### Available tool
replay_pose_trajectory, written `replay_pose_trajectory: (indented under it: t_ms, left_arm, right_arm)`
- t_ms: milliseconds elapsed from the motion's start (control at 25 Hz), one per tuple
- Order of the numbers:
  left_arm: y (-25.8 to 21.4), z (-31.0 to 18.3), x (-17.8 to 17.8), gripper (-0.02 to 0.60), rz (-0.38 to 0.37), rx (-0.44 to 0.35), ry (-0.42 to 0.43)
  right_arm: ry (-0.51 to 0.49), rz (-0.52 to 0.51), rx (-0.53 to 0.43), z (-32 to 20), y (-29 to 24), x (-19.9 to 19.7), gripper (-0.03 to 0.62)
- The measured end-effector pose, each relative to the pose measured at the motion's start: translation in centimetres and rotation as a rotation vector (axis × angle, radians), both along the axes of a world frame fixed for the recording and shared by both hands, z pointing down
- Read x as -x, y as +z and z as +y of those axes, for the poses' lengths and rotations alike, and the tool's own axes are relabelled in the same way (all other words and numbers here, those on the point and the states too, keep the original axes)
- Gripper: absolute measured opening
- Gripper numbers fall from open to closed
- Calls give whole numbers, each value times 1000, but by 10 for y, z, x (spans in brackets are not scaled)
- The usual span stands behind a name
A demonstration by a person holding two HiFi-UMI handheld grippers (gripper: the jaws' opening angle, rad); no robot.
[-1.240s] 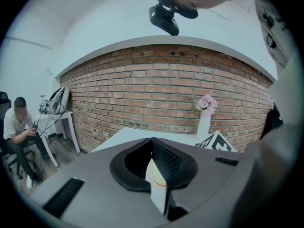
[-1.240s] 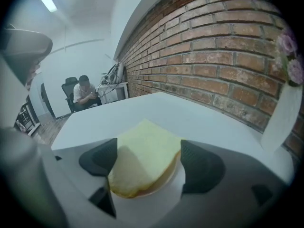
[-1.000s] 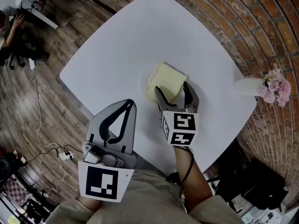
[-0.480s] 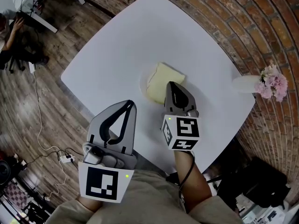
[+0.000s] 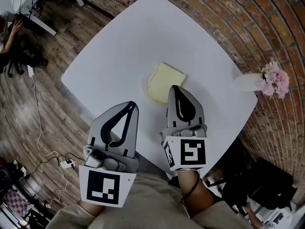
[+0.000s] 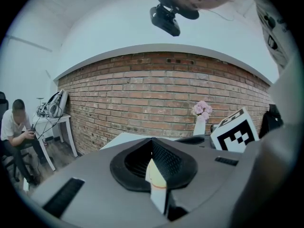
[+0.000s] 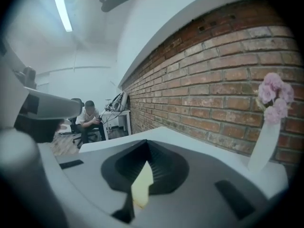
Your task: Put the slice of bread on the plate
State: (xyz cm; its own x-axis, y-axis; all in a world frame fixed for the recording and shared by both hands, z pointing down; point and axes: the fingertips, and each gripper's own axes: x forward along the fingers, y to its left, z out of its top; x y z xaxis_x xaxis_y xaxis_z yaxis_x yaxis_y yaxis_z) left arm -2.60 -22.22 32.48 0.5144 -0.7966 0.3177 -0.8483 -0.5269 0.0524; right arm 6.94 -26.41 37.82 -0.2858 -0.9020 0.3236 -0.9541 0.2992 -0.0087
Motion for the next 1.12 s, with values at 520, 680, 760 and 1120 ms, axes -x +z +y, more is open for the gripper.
replay_pose_trajectory:
  t_ms: [520, 680, 760, 1120]
  left_arm:
    - [-18, 22, -6, 9, 23, -39, 42]
    - [-23, 32, -12, 9, 27, -48, 65]
    - [-26, 37, -14, 9, 30, -56, 75]
    - [-38, 62, -22, 9, 40, -78, 115]
  right_arm:
    - [-5, -2, -125, 58, -78, 12, 6]
    - [4, -11, -140, 78, -91, 13, 6]
    - [7, -17, -151, 87, -96, 14, 6]
    - [18, -24, -172, 117, -109, 14, 6]
